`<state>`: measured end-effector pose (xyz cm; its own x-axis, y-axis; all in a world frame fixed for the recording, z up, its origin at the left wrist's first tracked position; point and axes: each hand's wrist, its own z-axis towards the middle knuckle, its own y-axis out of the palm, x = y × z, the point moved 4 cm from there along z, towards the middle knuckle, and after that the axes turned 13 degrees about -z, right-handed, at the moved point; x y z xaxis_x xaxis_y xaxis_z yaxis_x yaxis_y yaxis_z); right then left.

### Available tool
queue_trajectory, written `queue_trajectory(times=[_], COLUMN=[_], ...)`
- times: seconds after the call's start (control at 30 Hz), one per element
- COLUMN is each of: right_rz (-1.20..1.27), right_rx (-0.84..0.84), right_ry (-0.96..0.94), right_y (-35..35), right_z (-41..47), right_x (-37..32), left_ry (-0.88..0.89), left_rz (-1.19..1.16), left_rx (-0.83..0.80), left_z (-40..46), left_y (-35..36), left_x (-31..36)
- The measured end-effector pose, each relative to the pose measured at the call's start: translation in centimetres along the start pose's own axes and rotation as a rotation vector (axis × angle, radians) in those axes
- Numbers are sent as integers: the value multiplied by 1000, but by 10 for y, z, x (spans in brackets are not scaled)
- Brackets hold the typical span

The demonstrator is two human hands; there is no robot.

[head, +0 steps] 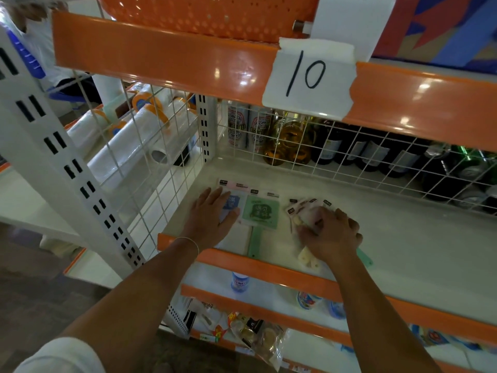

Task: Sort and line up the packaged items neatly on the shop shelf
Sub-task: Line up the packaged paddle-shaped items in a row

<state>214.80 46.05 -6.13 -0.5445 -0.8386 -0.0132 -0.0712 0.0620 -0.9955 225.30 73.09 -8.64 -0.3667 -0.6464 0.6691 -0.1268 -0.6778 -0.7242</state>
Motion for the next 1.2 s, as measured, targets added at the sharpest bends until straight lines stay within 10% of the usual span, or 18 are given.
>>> queue_trajectory(times=[0.3, 0.53, 1.2], right_rz=[225, 1449, 506], right_rx=[199, -87, 33], right_ry=[-12, 174, -119], right_y=[-28, -47, 4], right_z=[-10, -12, -9], right_x=[-15, -44, -85], left_ry=[-48, -172, -181], left_rz=[-94, -190, -128], left_rx=[29, 132, 128], left_z=[2, 3, 3], left_y=[-2, -7, -8], left_x=[-8, -16, -11])
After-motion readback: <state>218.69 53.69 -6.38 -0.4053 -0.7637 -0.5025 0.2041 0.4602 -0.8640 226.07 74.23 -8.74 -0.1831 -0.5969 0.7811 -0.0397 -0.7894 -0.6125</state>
